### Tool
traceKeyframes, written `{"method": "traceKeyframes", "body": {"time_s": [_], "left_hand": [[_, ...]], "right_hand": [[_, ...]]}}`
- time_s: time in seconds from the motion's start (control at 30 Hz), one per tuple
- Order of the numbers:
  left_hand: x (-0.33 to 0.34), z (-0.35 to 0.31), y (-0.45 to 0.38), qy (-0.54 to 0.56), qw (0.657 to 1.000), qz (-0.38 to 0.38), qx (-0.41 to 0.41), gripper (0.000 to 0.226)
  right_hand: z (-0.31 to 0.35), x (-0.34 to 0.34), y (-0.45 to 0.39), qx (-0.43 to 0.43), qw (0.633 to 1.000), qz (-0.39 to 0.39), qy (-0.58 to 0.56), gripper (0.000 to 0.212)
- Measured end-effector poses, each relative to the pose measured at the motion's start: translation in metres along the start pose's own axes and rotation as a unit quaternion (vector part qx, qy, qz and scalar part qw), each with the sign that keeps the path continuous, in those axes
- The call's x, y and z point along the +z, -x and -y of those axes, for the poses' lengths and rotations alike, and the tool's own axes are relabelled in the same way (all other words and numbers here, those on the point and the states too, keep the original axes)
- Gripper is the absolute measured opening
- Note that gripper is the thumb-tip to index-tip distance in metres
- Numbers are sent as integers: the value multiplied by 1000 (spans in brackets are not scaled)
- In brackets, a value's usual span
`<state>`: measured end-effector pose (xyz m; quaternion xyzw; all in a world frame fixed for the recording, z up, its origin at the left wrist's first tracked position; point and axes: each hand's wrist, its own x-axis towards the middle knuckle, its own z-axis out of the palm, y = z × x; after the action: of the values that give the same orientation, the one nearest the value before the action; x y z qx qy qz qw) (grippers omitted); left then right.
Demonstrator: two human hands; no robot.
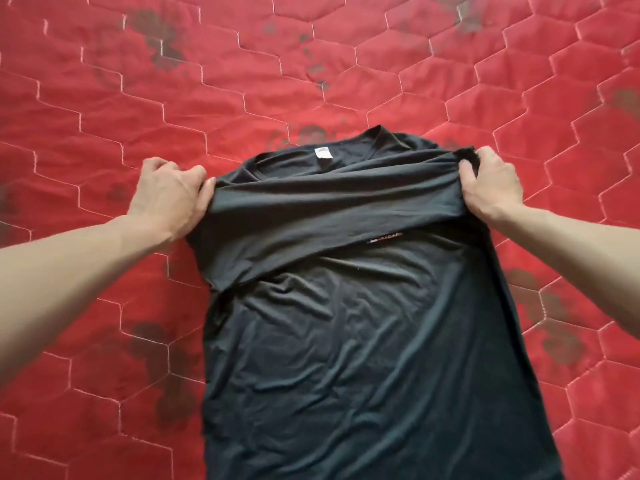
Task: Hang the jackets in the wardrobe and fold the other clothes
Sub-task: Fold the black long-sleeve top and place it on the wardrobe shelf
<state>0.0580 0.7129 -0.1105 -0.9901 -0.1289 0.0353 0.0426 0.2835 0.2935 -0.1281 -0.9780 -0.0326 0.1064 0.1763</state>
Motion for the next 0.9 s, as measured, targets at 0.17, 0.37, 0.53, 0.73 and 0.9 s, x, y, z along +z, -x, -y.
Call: {"method": "traceKeyframes", "body": {"time_s": [0.17, 0.37, 0.53, 0.73, 0.9], "left_hand": [[11, 9, 2, -76, 997, 12, 11, 45], [25, 6, 15, -29, 993, -22, -111, 40], [37, -58, 38, 91, 989, -86, -72, 34], [76, -114, 77, 92, 993, -10, 78, 63], [85, -112, 84, 90, 995, 4, 36, 65]], "right_hand": [[-1, 6, -6, -13, 999, -9, 34, 36], [16, 18, 21, -29, 973, -215, -80, 30], [28, 58, 59, -274, 955, -110, -9, 38], [14, 79, 61, -247, 957, 5, 153, 64], [5, 68, 55, -270, 944, 51, 180, 69]]}}
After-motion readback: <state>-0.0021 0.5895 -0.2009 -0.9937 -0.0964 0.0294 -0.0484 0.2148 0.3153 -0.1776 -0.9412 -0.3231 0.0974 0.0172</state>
